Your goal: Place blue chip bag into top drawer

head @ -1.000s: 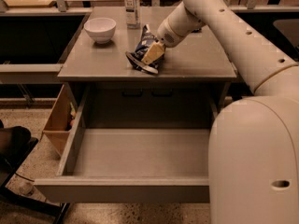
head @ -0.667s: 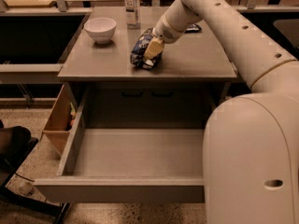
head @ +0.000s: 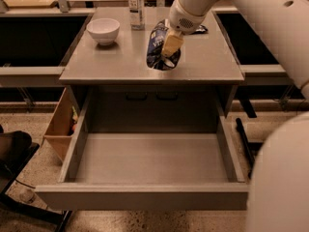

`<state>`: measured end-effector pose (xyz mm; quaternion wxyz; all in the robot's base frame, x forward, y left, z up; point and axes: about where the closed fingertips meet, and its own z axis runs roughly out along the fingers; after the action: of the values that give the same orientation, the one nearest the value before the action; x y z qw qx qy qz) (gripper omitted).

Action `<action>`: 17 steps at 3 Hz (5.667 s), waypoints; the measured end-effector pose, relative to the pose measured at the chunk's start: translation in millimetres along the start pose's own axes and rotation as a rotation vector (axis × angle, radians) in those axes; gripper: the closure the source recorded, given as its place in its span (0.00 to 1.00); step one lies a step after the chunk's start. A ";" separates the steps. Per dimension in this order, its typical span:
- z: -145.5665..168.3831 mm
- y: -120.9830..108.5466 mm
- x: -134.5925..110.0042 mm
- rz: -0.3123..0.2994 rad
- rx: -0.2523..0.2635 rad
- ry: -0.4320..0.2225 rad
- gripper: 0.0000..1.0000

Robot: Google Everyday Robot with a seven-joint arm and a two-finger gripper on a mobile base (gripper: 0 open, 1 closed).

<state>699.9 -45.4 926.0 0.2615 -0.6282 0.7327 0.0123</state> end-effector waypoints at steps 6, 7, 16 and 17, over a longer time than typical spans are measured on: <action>34.1 181.7 39.6 0.013 -0.075 -0.099 1.00; 72.0 216.9 10.4 -0.011 -0.130 -0.186 1.00; 179.9 259.1 11.3 0.017 -0.268 -0.191 0.00; 153.7 249.0 2.9 -0.036 -0.294 -0.161 0.00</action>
Offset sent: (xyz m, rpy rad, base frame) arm -0.1345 -0.0507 -0.0282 -0.0907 -0.0015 -0.0183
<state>525.4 57.7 714.9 0.2250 -0.6695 0.6884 0.1650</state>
